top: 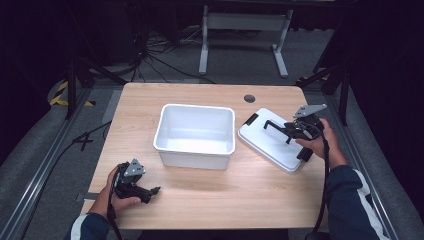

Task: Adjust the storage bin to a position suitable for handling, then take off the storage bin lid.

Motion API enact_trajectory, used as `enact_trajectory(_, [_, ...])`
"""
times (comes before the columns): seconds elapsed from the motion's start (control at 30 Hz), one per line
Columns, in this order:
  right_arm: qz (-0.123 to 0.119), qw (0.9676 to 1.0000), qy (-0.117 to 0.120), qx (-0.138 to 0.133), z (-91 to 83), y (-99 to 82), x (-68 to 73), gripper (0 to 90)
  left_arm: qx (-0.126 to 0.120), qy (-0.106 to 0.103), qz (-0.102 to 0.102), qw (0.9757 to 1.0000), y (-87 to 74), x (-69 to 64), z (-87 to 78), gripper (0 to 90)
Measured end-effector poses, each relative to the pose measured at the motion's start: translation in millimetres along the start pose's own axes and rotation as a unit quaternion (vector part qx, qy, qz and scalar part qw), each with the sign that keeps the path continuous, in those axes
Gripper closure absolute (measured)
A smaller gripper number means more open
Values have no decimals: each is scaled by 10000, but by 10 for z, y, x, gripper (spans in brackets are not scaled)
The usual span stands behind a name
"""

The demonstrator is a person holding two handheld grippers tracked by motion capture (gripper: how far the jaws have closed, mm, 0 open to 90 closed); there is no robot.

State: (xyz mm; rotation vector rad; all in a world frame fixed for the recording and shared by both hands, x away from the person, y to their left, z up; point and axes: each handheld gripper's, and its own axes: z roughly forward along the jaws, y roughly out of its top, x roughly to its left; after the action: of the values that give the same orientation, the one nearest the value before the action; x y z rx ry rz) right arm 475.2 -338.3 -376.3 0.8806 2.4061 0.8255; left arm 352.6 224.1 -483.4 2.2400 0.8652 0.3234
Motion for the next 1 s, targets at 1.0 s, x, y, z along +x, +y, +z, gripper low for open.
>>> enact_trajectory(1.0, [-71,9991,239,-338,-392,-281,374,498,38,-10,48,10000,11,6,2,2])
